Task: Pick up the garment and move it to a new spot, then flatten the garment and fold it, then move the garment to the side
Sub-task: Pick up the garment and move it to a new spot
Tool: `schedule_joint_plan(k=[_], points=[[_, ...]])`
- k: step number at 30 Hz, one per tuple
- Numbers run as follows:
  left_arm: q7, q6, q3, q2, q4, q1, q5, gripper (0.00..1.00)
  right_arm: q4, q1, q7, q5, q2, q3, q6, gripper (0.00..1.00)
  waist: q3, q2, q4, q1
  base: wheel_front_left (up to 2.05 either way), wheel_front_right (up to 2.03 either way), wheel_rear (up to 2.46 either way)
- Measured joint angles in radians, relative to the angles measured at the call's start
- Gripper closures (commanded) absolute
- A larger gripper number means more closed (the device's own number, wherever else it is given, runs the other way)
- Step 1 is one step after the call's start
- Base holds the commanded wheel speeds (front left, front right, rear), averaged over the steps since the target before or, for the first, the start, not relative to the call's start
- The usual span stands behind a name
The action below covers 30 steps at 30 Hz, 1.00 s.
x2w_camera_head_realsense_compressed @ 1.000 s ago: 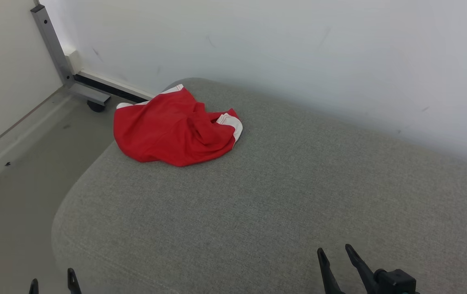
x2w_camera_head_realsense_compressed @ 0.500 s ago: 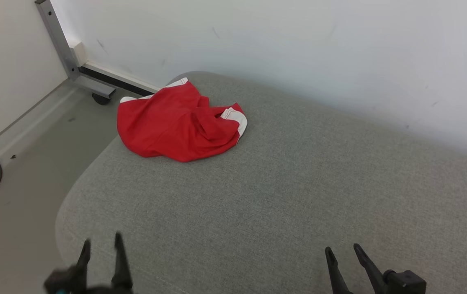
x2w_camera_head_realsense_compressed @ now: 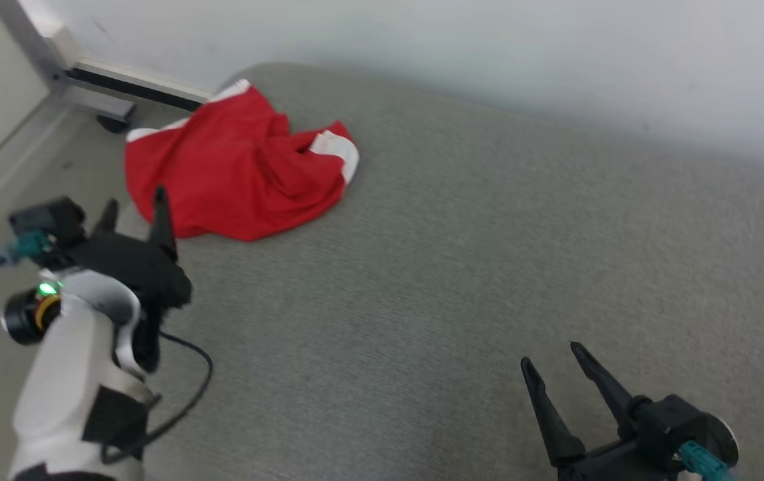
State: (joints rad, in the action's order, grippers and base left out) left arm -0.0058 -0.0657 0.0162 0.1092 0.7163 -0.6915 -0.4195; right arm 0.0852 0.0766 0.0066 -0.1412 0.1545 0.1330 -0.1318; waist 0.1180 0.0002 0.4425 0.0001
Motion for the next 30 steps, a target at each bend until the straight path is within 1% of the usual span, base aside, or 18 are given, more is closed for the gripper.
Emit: schedule_joint_plan(k=[2,5,8,17,18,19,21,23,24,25,26,30], points=[[0.009,0.013,0.018,0.02,0.047,-0.056,-0.011,0.0,0.036,-0.009,0.013,-0.01,0.018,0.01,0.0,0.0,0.029,0.0,-0.028,0.0,0.0,0.0,0.0],[0.018,0.045,0.032,0.048,0.113,-0.114,-0.011,0.0,0.089,-0.018,0.029,-0.024,0.036,0.02,0.0,0.0,0.077,0.0,-0.078,0.0,0.0,0.0,0.0],[0.043,0.098,0.039,0.08,0.183,-0.166,0.001,0.0,0.129,-0.022,0.033,-0.035,0.041,0.012,0.0,0.0,0.134,0.0,-0.133,0.0001,0.0,0.0,0.0],[0.069,0.191,0.071,0.112,0.311,-0.284,-0.015,0.0,0.197,-0.019,0.03,-0.051,0.042,-0.002,0.0,0.0,0.306,0.0,-0.282,0.0001,0.0,0.0,0.0],[0.069,0.2,0.073,0.117,0.319,-0.293,-0.015,0.0,0.199,-0.021,0.028,-0.052,0.041,-0.002,0.0,0.0,0.323,0.0001,-0.297,0.0002,0.0,0.0,0.0],[0.069,0.221,0.076,0.116,0.323,-0.301,-0.015,0.0,0.2,-0.022,0.026,-0.053,0.041,-0.004,0.0,0.0,0.338,0.0001,-0.313,0.0002,0.0,0.0,0.0],[0.082,0.248,0.083,0.117,0.332,-0.315,-0.018,0.0,0.202,-0.026,0.02,-0.055,0.037,-0.004,0.0,0.0,0.366,0.0001,-0.342,0.0001,0.0,0.0,0.0],[0.098,0.263,0.092,0.13,0.337,-0.331,-0.023,0.0,0.202,-0.027,0.019,-0.056,0.036,-0.004,0.0,0.0,0.391,0.0,-0.368,-0.0001,0.0,0.0,0.0],[0.11,0.268,0.093,0.14,0.337,-0.341,-0.024,0.38,0.201,-0.029,0.018,-0.057,0.035,-0.003,0.0,0.0,0.402,0.0,-0.38,-0.0001,0.0,0.0,0.0],[0.121,0.269,0.095,0.149,0.338,-0.35,-0.026,0.96,0.198,-0.032,0.013,-0.059,0.034,-0.002,0.0,0.0,0.412,-0.0001,-0.392,-0.0001,0.0,0.0,0.0],[0.132,0.272,0.095,0.155,0.338,-0.356,-0.03,1.0,0.194,-0.037,0.011,-0.06,0.033,0.0,0.0,0.0,0.421,-0.0002,-0.402,-0.0002,0.0,0.0,0.0],[0.182,0.265,0.081,0.182,0.338,-0.364,-0.029,1.0,0.167,-0.053,0.0,-0.063,0.028,0.012,0.0,0.0,0.438,-0.0003,-0.435,-0.0004,0.0,0.0,0.0]])
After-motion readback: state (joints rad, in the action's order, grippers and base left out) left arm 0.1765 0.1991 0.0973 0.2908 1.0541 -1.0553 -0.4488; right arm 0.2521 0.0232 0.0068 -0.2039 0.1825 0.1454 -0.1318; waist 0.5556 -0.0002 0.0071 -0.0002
